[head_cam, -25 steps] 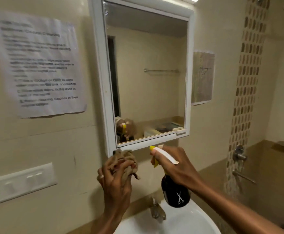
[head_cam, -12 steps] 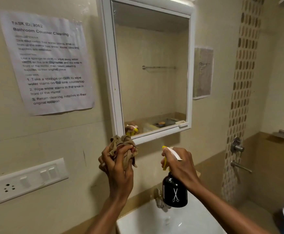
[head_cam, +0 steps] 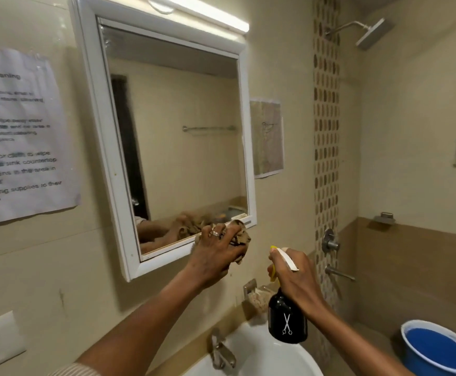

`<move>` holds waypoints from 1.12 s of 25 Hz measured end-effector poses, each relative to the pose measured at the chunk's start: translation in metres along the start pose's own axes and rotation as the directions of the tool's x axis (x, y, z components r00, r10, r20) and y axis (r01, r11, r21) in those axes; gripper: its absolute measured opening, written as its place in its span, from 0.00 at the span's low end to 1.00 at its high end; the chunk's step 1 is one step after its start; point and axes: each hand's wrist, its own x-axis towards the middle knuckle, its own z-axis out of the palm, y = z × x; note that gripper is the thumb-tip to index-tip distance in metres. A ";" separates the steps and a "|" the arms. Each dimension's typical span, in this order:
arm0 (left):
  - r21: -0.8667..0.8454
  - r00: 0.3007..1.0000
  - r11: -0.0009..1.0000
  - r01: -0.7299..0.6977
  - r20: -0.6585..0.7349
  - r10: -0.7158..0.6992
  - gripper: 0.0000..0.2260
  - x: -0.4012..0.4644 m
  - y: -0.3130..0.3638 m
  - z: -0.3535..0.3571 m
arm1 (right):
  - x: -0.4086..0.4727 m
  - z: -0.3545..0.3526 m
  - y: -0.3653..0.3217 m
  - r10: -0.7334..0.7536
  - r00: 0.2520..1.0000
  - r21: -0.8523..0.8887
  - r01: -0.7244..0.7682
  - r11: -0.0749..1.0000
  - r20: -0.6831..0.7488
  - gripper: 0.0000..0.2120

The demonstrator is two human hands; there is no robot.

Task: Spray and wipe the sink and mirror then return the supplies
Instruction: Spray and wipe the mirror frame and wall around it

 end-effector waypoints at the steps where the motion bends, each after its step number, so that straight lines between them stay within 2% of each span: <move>1: 0.032 0.998 0.999 -0.043 0.036 0.042 0.25 0.015 0.001 0.004 | 0.005 -0.006 0.006 0.001 1.000 0.000 -0.001 1.000 -0.010 0.22; 3: 0.095 0.990 0.991 -0.090 0.116 0.078 0.24 0.039 0.005 0.013 | 0.015 -0.017 0.015 0.007 1.000 0.010 -0.007 1.000 -0.031 0.22; 6: 0.220 0.976 0.970 -0.103 0.209 0.056 0.19 0.051 0.011 0.030 | 0.026 -0.028 0.022 0.001 0.999 0.027 0.001 1.000 -0.048 0.24; 11: 0.313 0.983 0.948 -0.061 0.185 0.002 0.18 0.037 -0.005 0.025 | 0.032 -0.019 0.007 -0.029 1.000 0.027 0.028 0.999 0.011 0.22; 23: 0.347 0.947 0.937 0.033 0.290 -0.141 0.19 -0.112 -0.068 -0.069 | -0.032 0.070 -0.072 -0.155 0.962 0.152 0.122 0.981 0.226 0.20; 28: 0.369 0.906 0.914 0.170 0.306 -0.292 0.17 -0.147 -0.067 -0.093 | -0.052 0.066 -0.084 -0.168 0.951 0.182 0.123 0.976 0.261 0.20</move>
